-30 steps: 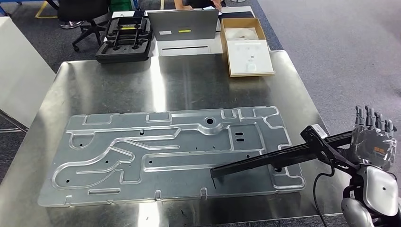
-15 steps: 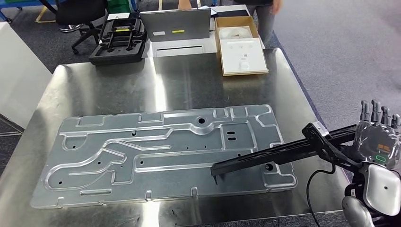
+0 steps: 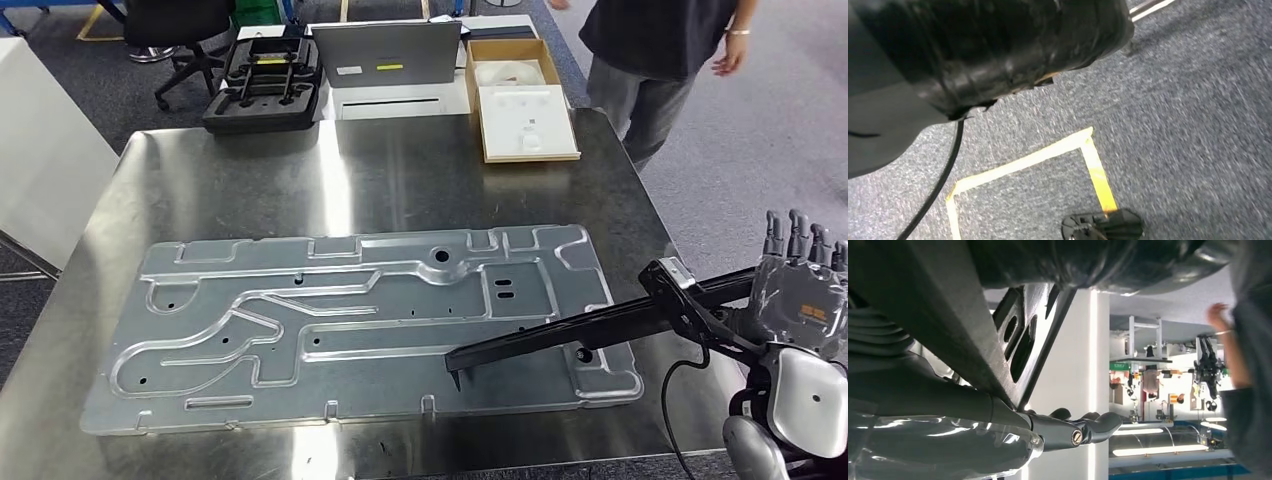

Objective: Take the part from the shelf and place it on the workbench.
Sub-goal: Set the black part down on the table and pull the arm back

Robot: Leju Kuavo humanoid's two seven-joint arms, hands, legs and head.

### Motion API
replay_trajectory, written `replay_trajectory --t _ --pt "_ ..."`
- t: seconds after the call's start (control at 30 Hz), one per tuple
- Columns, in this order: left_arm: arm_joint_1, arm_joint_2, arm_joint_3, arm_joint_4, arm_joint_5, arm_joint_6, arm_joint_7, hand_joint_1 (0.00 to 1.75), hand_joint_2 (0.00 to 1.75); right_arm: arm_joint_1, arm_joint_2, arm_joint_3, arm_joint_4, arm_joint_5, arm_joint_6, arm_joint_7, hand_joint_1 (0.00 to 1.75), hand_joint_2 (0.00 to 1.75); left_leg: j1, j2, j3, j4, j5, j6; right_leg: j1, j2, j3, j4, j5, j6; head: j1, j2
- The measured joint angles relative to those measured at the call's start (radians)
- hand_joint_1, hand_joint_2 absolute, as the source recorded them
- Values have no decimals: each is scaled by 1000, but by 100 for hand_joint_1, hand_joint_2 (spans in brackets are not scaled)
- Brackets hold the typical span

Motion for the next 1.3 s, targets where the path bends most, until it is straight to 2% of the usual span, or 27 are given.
replay_trajectory --t 0.03,0.07,0.17,0.2,0.23,0.3,0.33,0.37,0.4,0.43,0.47,0.53,0.57,0.67,0.7,0.73,0.77,0.83,0.87,0.9,0.93,1.0,1.03,1.07,1.2,1.23,1.3 --pt "0 -1 0 1 -2 0 -1 0 0 -1 2 -1 -2 5 1 0 0 0 -1 -1 -4 8 -4 -5 0 1 18 -38 9 -3 0 0" --pt "-1 -2 0 2 -4 0 -2 0 0 -3 4 -2 -3 10 3 -1 0 0 -3 -1 -9 14 -6 -9 2 1 23 -52 7 -7 -1 0" --pt "-1 -3 1 4 -8 0 -4 0 0 -5 9 -3 -9 27 9 -4 0 0 -2 -1 -15 20 -9 -19 4 2 21 -54 12 -23 -1 0" --pt "-1 -3 1 4 -9 0 -5 0 0 -6 10 -3 -10 33 12 -5 0 0 -1 -1 -23 36 -21 -24 3 2 21 -55 14 -28 -2 0" --pt "-1 -4 1 4 -9 0 -5 0 0 -7 11 -3 -12 40 15 -7 0 0 1 -1 -38 70 -44 -29 2 1 21 -57 15 -33 -4 0" --pt "-1 -6 1 5 -11 0 -6 0 0 -10 12 -2 -17 57 24 -15 0 0 4 0 -95 191 -106 -38 3 -2 19 -58 16 -39 -7 0" --pt "0 -7 1 5 -11 0 -6 0 0 -11 14 -2 -18 68 30 -20 0 0 5 0 -123 251 -128 -40 4 -2 18 -58 16 -40 -7 0" --pt "1 -8 2 6 -12 0 -6 0 0 -13 15 -2 -19 77 35 -25 0 0 6 0 -140 287 -135 -41 5 -3 18 -58 16 -40 -7 0" --pt "2 -10 2 6 -13 0 -6 0 0 -15 17 -2 -19 85 40 -30 0 0 7 0 -140 286 -123 -40 5 -2 19 -58 16 -40 -7 0" --pt "2 -11 2 8 -14 0 -6 0 0 -16 19 -2 -19 91 43 -34 0 0 7 0 -120 248 -96 -38 6 -2 20 -58 16 -40 -7 0" --pt "2 -12 2 9 -15 0 -6 0 0 -18 20 -2 -20 95 46 -37 0 0 7 0 -85 182 -61 -35 6 -1 21 -58 16 -40 -7 0" --pt "0 -12 4 11 -18 0 -6 0 0 -20 22 -2 -22 101 47 -39 0 0 4 -1 -23 58 -22 -28 7 3 22 -57 16 -36 -6 0" --pt "-1 -13 5 12 -20 0 -6 0 0 -20 23 -2 -23 105 43 -39 0 0 2 -1 -7 25 -16 -24 8 4 22 -58 17 -32 -6 0" --pt "-1 -14 9 13 -26 1 -6 0 0 -20 30 -5 -24 133 17 -34 0 0 -1 1 0 5 -10 -12 6 7 24 -64 21 -15 -5 0" --pt "-1 -15 9 13 -27 1 -6 0 0 -20 32 -6 -25 142 10 -33 0 0 1 2 4 -4 -5 -6 6 7 21 -54 12 -11 -5 0" --pt "-1 -15 10 13 -29 1 -6 0 0 -20 34 -8 -25 148 5 -32 0 0 3 4 7 -11 1 1 7 6 9 -26 -7 -9 -3 0" --pt "-1 -16 10 13 -30 1 -6 0 0 -19 35 -9 -25 151 3 -31 0 0 4 5 9 -16 4 6 6 5 -12 23 -38 -8 -2 0" --pt "-1 -18 10 13 -31 1 -6 0 0 -17 39 -9 -25 153 0 -29 0 0 2 6 8 -17 6 10 6 4 -70 149 -100 -6 0 0" --pt "0 -19 10 14 -31 1 -5 0 0 -16 41 -9 -25 153 0 -28 0 0 1 6 7 -17 6 10 6 4 -91 194 -113 -5 0 0" --pt "0 -20 10 14 -31 1 -5 0 0 -14 43 -9 -25 154 0 -28 0 0 1 6 7 -16 6 10 5 4 -96 208 -109 -4 -1 0" --pt "1 -20 10 14 -31 1 -5 0 0 -13 45 -9 -25 155 0 -28 0 0 1 6 7 -15 5 9 4 4 -80 179 -85 -3 0 0" --pt "0 -22 10 14 -31 1 -5 0 0 -13 48 -9 -25 158 0 -29 0 0 1 6 7 -8 2 5 3 2 -11 45 -23 -5 -1 0" --pt "0 -22 10 14 -31 1 -5 0 0 -14 49 -10 -25 160 0 -31 0 0 0 5 6 -2 0 1 4 2 21 -19 -1 -7 -1 0" --pt "0 -23 10 14 -32 1 -5 0 0 -15 51 -10 -25 163 -1 -34 0 0 0 5 4 1 -2 -4 6 2 38 -55 8 -11 -1 0" --pt "0 -24 13 15 -34 0 -6 0 0 -18 57 -10 -26 167 -3 -53 0 0 1 4 -3 9 -7 -24 10 2 40 -72 16 -31 -2 0" --pt "0 -24 15 15 -35 0 -7 0 0 -19 59 -11 -26 167 -4 -57 0 0 2 4 -11 27 -21 -30 8 0 40 -75 19 -36 -3 0" --pt "0 -24 18 15 -37 0 -9 0 0 -20 62 -12 -26 167 -6 -60 0 0 5 4 -52 123 -78 -40 7 -2 38 -78 22 -42 -5 0"
